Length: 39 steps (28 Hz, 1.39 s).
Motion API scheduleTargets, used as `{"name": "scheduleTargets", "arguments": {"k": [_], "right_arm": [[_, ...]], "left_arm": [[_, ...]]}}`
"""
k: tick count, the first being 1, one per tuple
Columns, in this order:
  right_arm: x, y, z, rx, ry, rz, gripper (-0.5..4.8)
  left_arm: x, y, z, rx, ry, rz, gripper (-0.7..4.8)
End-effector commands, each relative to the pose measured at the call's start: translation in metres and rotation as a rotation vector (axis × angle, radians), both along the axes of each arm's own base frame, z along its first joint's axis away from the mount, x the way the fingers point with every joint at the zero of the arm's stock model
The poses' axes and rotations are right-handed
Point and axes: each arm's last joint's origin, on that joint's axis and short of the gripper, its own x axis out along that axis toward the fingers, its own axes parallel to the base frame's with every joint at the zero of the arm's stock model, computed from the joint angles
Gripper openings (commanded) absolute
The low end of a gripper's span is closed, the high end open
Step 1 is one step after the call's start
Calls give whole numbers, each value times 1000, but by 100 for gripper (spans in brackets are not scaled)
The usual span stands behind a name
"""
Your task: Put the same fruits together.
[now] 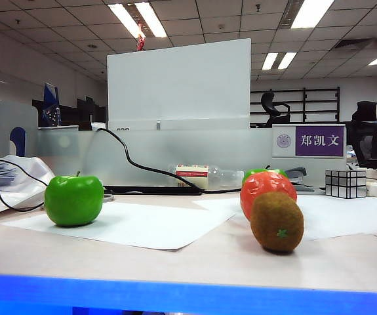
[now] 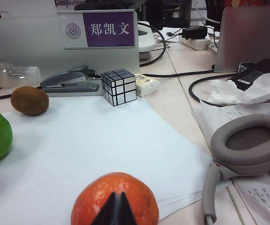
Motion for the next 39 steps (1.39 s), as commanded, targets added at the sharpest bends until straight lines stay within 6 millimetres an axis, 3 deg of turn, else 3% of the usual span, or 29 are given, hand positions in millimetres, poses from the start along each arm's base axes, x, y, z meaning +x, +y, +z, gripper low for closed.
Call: {"name": "scheduleTargets", "arguments": {"k": [1, 13, 17, 20, 26, 32, 36, 39], "right_arm": [[0, 0, 0, 2, -9, 2, 3], [0, 0, 1, 7, -21, 12, 3], [1, 4, 5, 168, -76, 126, 3], [0, 9, 14, 249, -140, 304, 3], [-6, 18, 30, 223, -154, 598, 3], [-13, 21, 50, 221, -184, 717, 3], [-20, 23, 71, 304, -241, 754, 3], [-27, 25, 86, 315, -314, 820, 3]], "left_arm": [[0, 0, 2, -4, -14, -1, -2], [0, 0, 2, -4, -17, -1, -2], [0, -1, 4, -97, -29, -39, -2], [-2, -4, 10, -233, -37, -152, -2], [-7, -12, 20, -223, -8, -459, -2], [-9, -15, 22, -318, 24, -563, -2], [-15, -18, 37, -359, -58, -740, -3], [-20, -18, 51, -358, -97, -781, -2]]}}
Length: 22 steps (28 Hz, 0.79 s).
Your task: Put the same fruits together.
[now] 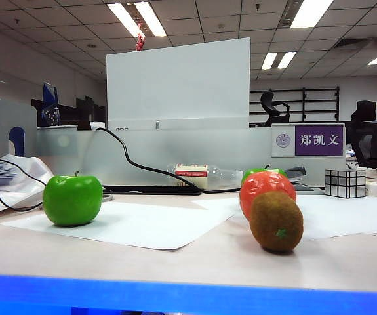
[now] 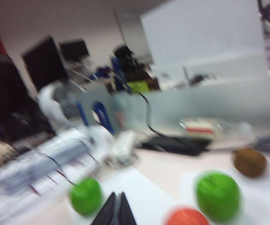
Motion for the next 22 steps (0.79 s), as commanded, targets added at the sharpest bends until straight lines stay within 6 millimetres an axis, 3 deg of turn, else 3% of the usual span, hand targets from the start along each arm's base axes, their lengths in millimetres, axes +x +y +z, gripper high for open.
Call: {"name": "scheduleTargets", "arguments": {"k": [1, 8, 11, 14, 18, 22], "right_arm": [[-9, 3, 20, 59, -104, 77, 3], [-26, 0, 47, 282, -349, 14, -1], [-24, 2, 50, 253, -245, 41, -1], [-14, 3, 50, 168, -8, 59, -1], [4, 3, 55, 52, 96, 139, -1], [42, -4, 38, -9, 234, 36, -1]], "left_arm": [[-8, -1, 23, -7, -86, -64, -2], [-20, -3, 64, 83, -143, -147, -2], [-21, -3, 78, 201, -171, -108, -3], [-1, -2, 83, 308, -67, -43, -2], [30, -8, 84, 374, 39, -45, -2], [64, -12, 70, 389, 213, -69, -2]]}}
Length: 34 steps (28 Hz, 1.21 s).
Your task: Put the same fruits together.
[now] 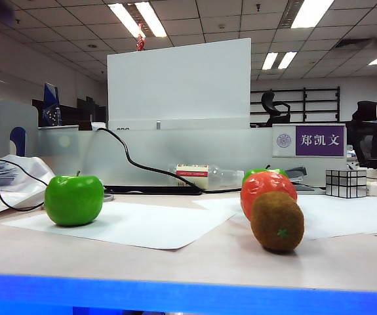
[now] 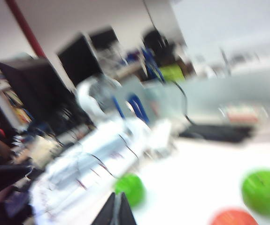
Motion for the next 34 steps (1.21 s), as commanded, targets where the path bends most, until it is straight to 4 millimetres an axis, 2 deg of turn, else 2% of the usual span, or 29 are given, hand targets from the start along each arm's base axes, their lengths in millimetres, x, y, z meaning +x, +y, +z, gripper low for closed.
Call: {"name": "scheduleTargets", "arguments": {"k": [1, 4, 6, 7, 8, 9, 10, 13, 15, 18, 20, 21, 22, 23, 27, 34], "right_arm": [[29, -5, -17, -91, 92, -62, -1], [57, 0, -35, -184, 189, 4, -1], [75, 18, -45, -278, 227, 68, -1], [83, 37, -49, -360, 227, 99, -1], [86, 46, -50, -396, 223, 116, -1], [91, 67, -49, -472, 217, 118, -1], [93, 75, -48, -506, 214, 107, -1], [93, 99, -47, -625, 178, 109, 0], [91, 108, -47, -678, 130, 145, 8], [88, 111, -48, -708, 106, 160, 78], [88, 110, -50, -728, 129, 146, 139], [87, 109, -52, -749, 151, 135, 193], [86, 108, -56, -780, 190, 130, 374], [85, 107, -58, -790, 210, 138, 479], [81, 105, -64, -826, 283, 166, 479], [80, 106, -73, -786, 339, 193, 479]], "left_arm": [[15, -2, -6, 11, 67, -12, -2], [17, -3, -8, 3, 82, -35, -2], [15, -4, -6, -16, 73, -93, -2], [14, -4, -6, -21, 70, -110, -2], [14, -4, -6, -18, 67, -114, -2], [14, -4, -6, -19, 66, -121, -1], [14, -4, -6, -21, 66, -125, 3], [14, -4, -6, -19, 66, -116, 91], [14, -4, -6, -17, 66, -112, 125], [14, -4, -6, -17, 66, -113, 125], [14, -4, -6, -17, 64, -113, 125], [15, -4, -5, -17, 62, -112, 125], [15, -4, -5, -18, 57, -113, 125], [15, -4, -5, -18, 56, -113, 125], [15, -4, -4, -19, 43, -113, 125], [16, -4, -2, -20, 21, -113, 125]]}}
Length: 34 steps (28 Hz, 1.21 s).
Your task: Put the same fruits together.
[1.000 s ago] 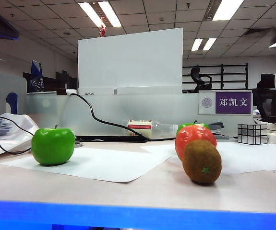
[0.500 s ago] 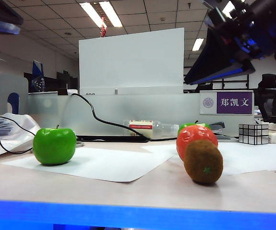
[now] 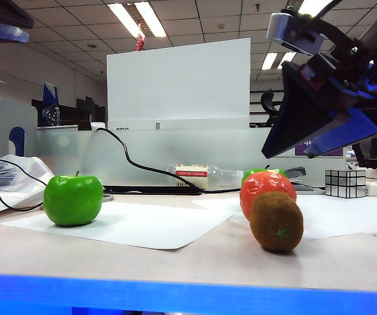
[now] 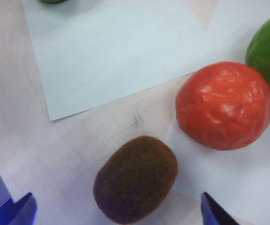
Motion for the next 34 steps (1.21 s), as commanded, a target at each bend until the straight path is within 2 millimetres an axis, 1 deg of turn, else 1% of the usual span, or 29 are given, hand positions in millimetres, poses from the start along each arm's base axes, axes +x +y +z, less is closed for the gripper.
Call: {"name": "scheduleTargets", "arguments": {"k": [1, 6, 13, 19, 27, 34], "right_arm": [[1, 3, -8, 35, 40, 8, 479], [6, 7, -26, 18, 115, 10, 479], [17, 13, -30, 50, 78, -6, 479], [24, 17, -41, 52, 90, -8, 479], [32, 22, -54, 39, 109, -16, 479], [35, 23, -60, 34, 104, -38, 479]], "left_arm": [[0, 0, 5, -3, -33, -1, 125], [0, 0, 4, -3, -32, -1, 125], [1, 0, 5, -3, -33, -1, 125], [1, 0, 5, -4, -38, -1, 125], [1, 0, 5, -4, -38, -1, 125], [1, 0, 5, -4, -39, -1, 125]]}}
